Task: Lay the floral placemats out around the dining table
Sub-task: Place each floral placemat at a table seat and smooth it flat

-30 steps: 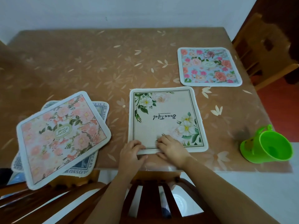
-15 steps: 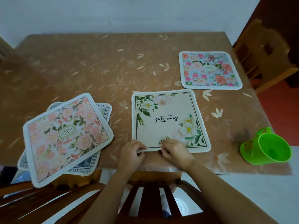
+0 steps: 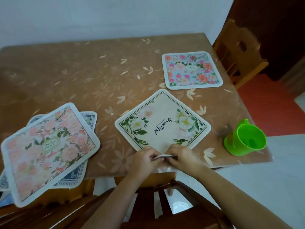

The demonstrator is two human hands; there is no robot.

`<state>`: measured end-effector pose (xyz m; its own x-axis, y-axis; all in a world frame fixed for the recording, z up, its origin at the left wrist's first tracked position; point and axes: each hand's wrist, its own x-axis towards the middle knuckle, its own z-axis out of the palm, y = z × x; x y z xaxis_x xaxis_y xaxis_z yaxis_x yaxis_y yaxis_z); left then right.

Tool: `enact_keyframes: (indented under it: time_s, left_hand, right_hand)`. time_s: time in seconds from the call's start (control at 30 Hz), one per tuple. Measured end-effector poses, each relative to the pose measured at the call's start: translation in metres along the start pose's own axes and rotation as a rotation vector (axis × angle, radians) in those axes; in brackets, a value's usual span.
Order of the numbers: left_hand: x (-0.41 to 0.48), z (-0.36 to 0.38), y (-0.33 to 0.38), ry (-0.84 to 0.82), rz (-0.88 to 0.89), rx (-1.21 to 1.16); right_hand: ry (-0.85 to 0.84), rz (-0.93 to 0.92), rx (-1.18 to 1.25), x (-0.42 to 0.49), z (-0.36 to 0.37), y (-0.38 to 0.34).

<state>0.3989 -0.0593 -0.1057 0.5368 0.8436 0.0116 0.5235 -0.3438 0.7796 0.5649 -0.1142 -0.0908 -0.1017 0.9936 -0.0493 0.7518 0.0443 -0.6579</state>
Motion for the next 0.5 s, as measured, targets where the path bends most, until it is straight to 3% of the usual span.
enact_keyframes:
  time_s: [0.27, 0.5]
  left_hand:
    - [0.013, 0.008, 0.000, -0.045, 0.045, 0.005]
    - [0.023, -0.003, -0.008, -0.075, -0.049, 0.075]
  right_hand:
    - [0.166, 0.192, 0.174, -0.023, -0.019, 0.023]
    - [0.170, 0.218, 0.093, -0.028, -0.019, 0.035]
